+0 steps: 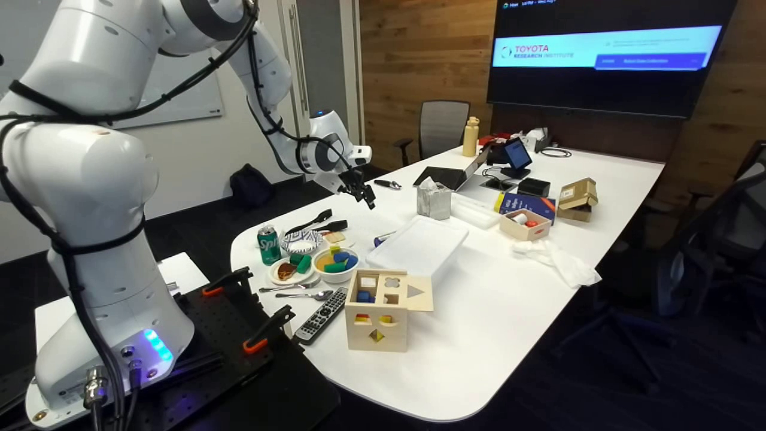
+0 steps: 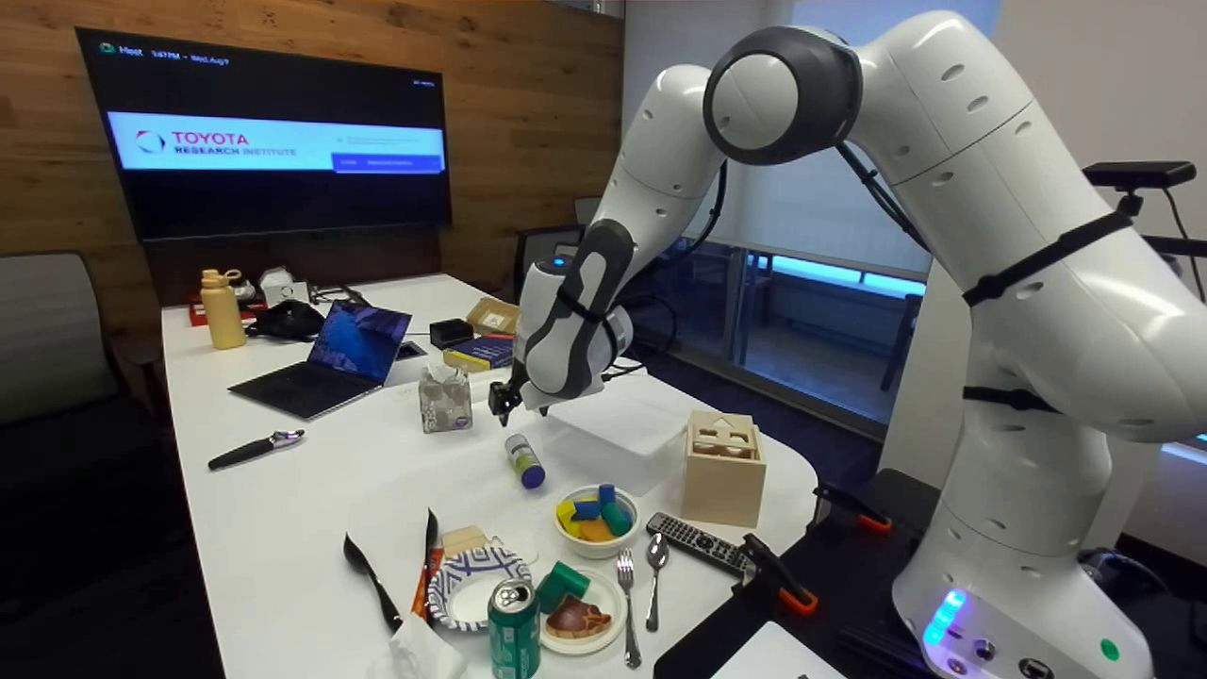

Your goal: Move the blue bottle forwards.

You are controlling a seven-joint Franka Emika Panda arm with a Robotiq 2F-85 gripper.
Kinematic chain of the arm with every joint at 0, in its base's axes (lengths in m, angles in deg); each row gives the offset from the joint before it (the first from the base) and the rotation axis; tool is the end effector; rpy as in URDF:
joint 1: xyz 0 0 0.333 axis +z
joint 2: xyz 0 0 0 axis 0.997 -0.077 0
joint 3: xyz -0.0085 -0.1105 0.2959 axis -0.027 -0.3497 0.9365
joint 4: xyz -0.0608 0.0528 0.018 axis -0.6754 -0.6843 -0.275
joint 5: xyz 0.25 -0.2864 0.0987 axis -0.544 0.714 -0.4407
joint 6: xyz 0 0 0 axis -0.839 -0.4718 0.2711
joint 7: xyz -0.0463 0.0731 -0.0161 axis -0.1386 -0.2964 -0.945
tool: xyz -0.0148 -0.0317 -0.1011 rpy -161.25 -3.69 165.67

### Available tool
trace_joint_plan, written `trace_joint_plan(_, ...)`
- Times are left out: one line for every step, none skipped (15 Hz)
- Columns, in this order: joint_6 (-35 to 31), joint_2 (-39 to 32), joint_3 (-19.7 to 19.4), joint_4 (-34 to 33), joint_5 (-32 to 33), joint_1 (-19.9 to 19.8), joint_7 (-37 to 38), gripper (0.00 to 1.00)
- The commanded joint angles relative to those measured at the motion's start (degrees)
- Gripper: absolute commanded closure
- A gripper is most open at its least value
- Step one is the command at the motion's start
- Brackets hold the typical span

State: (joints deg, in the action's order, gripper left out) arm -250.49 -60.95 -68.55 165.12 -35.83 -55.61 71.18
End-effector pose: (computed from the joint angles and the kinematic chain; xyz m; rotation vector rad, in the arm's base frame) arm 0.6075 0.1479 0.1516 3.0329 -0.1885 0.6579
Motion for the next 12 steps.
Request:
trace_joint_plan(1.6, 0.5, -0.6, -1.2, -0.6, 0.7, -1.6, 0.00)
trace_joint_plan(1.6, 0.6, -0.9, -1.2, -0.6, 1.0, -1.5, 0.00)
trace_joint_plan(1.5, 0.8, -1.0, -1.2, -0.6, 1.0, -1.6, 0.00)
trace_joint_plan(1.5, 0.8, -1.1, -1.3, -0.6, 1.1, -1.6, 0.00)
trace_joint_plan(1.5, 0.8, -1.2, -1.4, -0.6, 1.0, -1.8, 0.00)
trace_joint_plan(1.7, 0.9, -1.1, -1.5, -0.5, 1.0, -2.0, 0.00)
trace_joint_plan(2.1, 1.1, -1.1, -1.5, -0.4, 0.9, -2.2, 0.00)
trace_joint_plan(2.2, 1.1, -1.1, -1.5, -0.5, 0.9, -2.3, 0.00)
trace_joint_plan(2.3, 1.2, -1.0, -1.4, -0.4, 0.8, -2.4, 0.00)
trace_joint_plan(2.4, 1.3, -1.0, -1.5, -0.4, 0.7, -2.4, 0.00)
trace_joint_plan(2.5, 1.3, -0.8, -1.5, -0.5, 0.5, -2.5, 0.00)
trace_joint_plan(2.6, 1.2, -0.8, -1.6, -0.5, 0.5, -2.4, 0.00)
